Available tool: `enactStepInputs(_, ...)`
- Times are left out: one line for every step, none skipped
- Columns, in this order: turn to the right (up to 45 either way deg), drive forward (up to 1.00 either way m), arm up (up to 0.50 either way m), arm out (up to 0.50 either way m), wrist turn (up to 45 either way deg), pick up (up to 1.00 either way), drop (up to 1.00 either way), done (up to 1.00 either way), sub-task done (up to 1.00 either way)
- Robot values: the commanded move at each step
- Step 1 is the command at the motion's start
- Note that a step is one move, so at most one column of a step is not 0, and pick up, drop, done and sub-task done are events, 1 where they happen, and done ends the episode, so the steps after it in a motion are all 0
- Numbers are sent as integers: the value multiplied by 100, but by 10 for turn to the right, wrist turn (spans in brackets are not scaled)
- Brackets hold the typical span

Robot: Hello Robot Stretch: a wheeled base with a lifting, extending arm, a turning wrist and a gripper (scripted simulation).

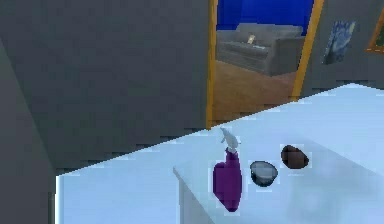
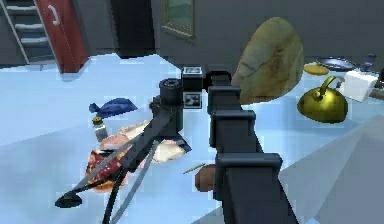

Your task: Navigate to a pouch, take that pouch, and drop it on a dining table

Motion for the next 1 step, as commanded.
enactStepInputs(0, 0, 0, 0, 450, 0, 0, 0, 0)
